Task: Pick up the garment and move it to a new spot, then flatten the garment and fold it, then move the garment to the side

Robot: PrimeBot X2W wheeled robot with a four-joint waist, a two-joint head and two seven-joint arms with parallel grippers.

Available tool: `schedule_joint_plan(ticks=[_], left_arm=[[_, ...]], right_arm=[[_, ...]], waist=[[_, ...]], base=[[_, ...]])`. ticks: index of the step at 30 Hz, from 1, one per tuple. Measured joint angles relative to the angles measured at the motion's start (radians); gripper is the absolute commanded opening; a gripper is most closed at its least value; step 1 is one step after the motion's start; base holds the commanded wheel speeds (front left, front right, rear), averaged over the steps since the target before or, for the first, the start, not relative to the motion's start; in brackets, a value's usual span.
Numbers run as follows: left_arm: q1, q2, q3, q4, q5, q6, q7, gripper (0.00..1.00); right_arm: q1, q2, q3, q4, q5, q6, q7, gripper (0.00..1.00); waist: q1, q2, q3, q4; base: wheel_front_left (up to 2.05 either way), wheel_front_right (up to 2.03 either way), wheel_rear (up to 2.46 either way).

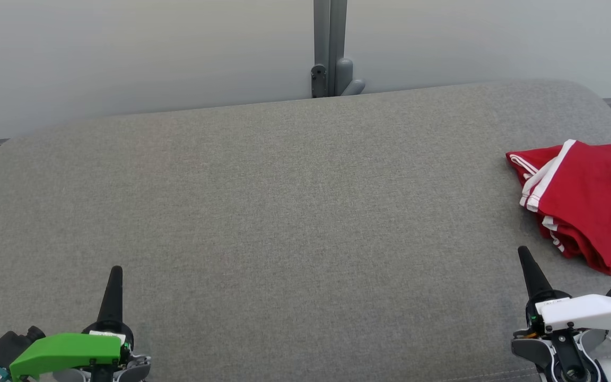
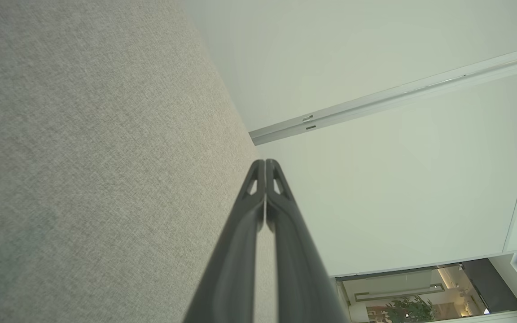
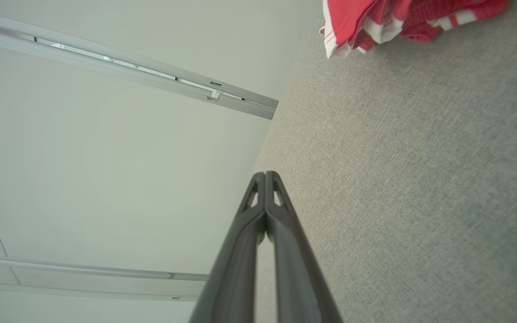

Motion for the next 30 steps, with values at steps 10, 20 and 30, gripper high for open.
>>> schedule_joint_plan(ticks=[10,20,30], left_arm=[[-0.017,-0.002,0.013,0.002,-0.084,0.0,0.024,0.0],[-0.033,-0.004,0.025,0.005,-0.156,0.0,0.044,0.0],[-0.049,-0.005,0.037,0.007,-0.221,0.0,0.065,0.0]], right_arm=[[-0.012,-0.002,-0.001,0.001,0.097,0.0,0.022,0.0],[-0.025,-0.003,-0.002,0.002,0.184,0.0,0.043,0.0],[-0.034,-0.004,-0.003,0.003,0.268,0.0,0.061,0.0]], waist=[[0.0,0.0,0.002,-0.002],[0.0,0.0,0.004,-0.003],[0.0,0.0,0.007,-0.005]], base=[[0.0,0.0,0.0],[0.0,0.0,0.0],[0.0,0.0,0.0]])
